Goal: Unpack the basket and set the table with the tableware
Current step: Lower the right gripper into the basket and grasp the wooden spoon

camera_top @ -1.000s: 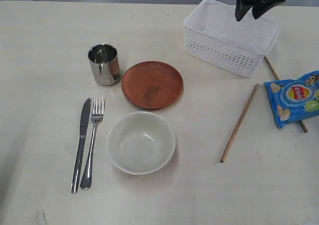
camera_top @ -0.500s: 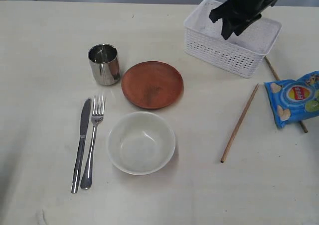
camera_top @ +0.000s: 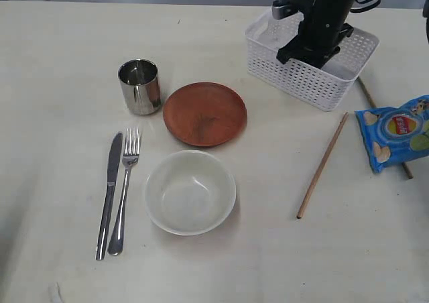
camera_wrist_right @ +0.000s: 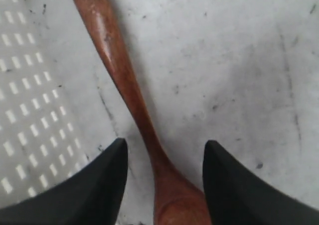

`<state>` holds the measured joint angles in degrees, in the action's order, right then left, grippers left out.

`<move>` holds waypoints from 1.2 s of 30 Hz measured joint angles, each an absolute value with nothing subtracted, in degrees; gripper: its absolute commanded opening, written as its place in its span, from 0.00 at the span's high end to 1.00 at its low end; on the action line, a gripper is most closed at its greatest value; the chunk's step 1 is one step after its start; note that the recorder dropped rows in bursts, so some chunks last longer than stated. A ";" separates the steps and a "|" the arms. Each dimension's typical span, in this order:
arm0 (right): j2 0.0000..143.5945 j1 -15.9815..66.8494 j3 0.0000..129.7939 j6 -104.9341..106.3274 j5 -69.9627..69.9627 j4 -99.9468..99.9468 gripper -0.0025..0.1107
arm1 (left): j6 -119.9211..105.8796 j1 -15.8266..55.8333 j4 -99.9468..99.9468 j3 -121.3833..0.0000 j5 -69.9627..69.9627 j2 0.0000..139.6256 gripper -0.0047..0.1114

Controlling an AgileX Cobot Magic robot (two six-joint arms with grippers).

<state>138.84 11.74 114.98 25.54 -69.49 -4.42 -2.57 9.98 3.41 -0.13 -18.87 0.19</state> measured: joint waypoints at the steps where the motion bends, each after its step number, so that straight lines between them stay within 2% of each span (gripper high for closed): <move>1: 138.84 11.74 115.01 25.54 -69.49 -4.42 0.59 | -2.57 9.98 3.41 -0.13 -18.87 0.19 0.96; 2: 138.93 11.74 115.01 25.42 -69.59 -4.42 0.63 | -2.57 9.98 3.41 -0.13 -18.87 0.19 0.96; 5: 139.06 11.74 115.11 23.03 -70.12 -2.87 0.87 | -2.57 9.98 3.41 -0.13 -18.87 0.19 0.96; 7: 139.08 11.74 115.25 21.29 -70.36 -1.35 0.98 | -2.57 9.98 3.41 -0.13 -18.87 0.19 0.96; 23: 138.66 11.74 115.57 12.81 -69.22 1.77 0.98 | -2.57 9.98 3.41 -0.13 -18.87 0.19 0.96; 28: 137.70 11.74 115.34 20.26 -66.67 -4.08 0.98 | -2.57 9.98 3.41 -0.13 -18.87 0.19 0.96; 30: 136.69 11.74 115.22 24.29 -66.67 -7.83 0.89 | -2.57 9.98 3.41 -0.13 -18.87 0.19 0.96; 32: 136.02 11.74 115.22 26.43 -67.11 -10.30 0.74 | -2.57 9.98 3.41 -0.13 -18.87 0.19 0.96; 34: 135.95 11.74 115.22 27.43 -67.58 -11.25 0.63 | -2.57 9.98 3.41 -0.13 -18.87 0.19 0.96; 36: 136.34 11.74 115.22 27.68 -68.04 -11.37 0.62 | -2.57 9.98 3.41 -0.13 -18.87 0.19 0.96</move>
<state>136.34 11.74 115.22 27.68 -68.04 -11.37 -2.57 9.98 3.41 -0.13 -18.87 0.19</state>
